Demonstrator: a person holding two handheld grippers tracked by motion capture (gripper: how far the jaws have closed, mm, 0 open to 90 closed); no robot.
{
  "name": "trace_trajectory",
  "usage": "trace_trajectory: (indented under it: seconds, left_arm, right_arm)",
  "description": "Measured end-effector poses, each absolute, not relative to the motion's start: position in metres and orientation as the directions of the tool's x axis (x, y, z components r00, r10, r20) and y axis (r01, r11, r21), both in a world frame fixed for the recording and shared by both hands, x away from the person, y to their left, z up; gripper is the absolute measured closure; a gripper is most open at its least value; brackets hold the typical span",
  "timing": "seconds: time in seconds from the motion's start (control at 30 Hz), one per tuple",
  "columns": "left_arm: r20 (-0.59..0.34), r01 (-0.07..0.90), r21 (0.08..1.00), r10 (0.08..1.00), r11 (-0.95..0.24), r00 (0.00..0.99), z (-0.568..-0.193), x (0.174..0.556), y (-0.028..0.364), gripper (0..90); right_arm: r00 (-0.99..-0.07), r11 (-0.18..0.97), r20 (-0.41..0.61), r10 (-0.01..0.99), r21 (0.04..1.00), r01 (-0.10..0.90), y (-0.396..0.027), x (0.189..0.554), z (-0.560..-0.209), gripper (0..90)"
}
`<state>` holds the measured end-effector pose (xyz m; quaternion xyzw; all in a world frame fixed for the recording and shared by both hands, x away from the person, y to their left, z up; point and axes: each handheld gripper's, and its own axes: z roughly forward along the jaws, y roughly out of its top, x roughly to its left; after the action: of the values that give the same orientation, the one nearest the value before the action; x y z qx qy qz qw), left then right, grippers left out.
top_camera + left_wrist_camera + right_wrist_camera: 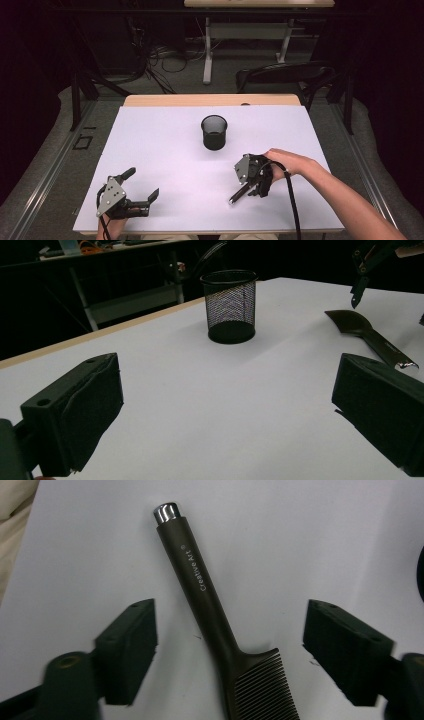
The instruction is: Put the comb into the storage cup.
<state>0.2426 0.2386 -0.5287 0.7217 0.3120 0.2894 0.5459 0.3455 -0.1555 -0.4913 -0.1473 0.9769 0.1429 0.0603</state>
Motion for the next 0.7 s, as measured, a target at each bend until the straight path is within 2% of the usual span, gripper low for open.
trace_trajectory:
  seconds: [0.13, 0.7]
  left_arm:
    - [0.081, 0.133, 0.968, 0.766, -0.213, 0.638, -0.528, 0.242, 0.238, 0.0]
    - [0.087, 0.129, 0.967, 0.763, -0.218, 0.640, -0.528, 0.242, 0.239, 0.0]
  right_arm:
    - [-0.944, 0.919, -0.152, -0.294, 0.225, -0.323, -0.155, 0.346, -0.494, 34.6]
    - [-0.899, 0.895, -0.126, -0.420, 0.103, -0.433, -0.145, 0.349, -0.506, 57.1]
